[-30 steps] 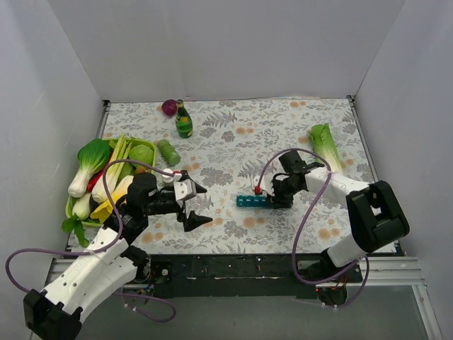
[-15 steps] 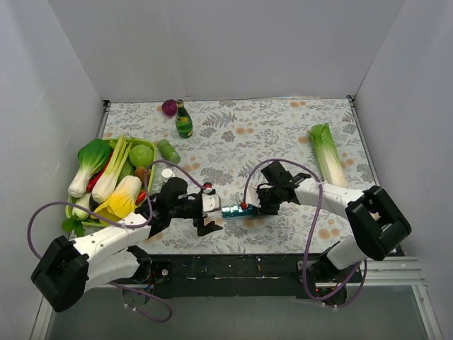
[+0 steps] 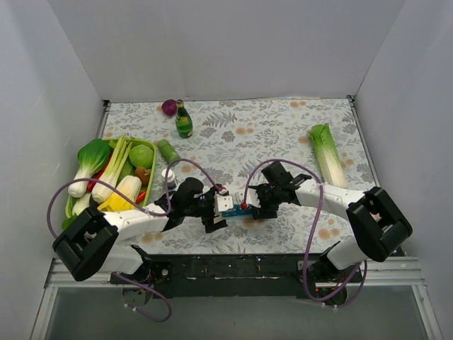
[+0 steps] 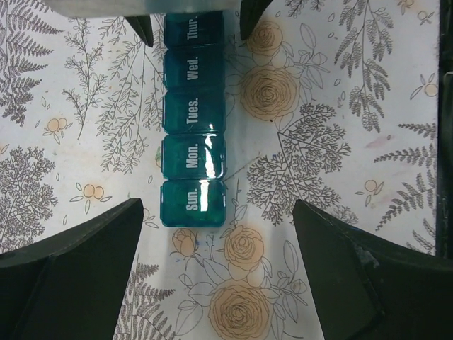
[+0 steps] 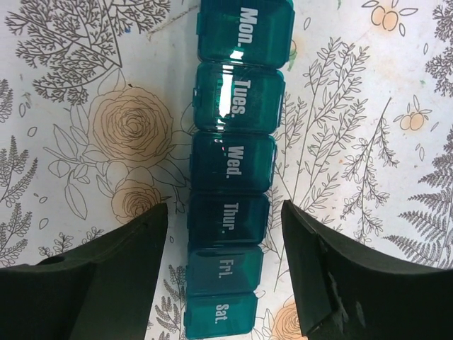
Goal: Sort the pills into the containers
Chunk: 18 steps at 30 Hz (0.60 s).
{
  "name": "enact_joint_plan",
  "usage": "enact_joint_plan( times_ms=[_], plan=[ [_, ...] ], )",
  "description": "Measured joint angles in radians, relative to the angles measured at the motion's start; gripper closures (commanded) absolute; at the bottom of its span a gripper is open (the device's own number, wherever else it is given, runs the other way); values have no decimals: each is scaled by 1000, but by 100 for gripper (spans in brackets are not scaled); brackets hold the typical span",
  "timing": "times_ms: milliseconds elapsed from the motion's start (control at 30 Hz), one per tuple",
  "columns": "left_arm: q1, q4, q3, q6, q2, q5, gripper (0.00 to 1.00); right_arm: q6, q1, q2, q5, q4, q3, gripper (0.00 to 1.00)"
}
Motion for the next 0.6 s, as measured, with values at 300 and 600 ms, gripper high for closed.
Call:
enact_joint_plan(
  times_ms=[300,600],
  plan=[
    [-7,50,65,4,123,-20,21,-33,-55,-11,-79,-19,-19,27],
    [-27,93,113,-24,216,-34,27,-36,-85,-12,-102,-25,-24,33]
  ],
)
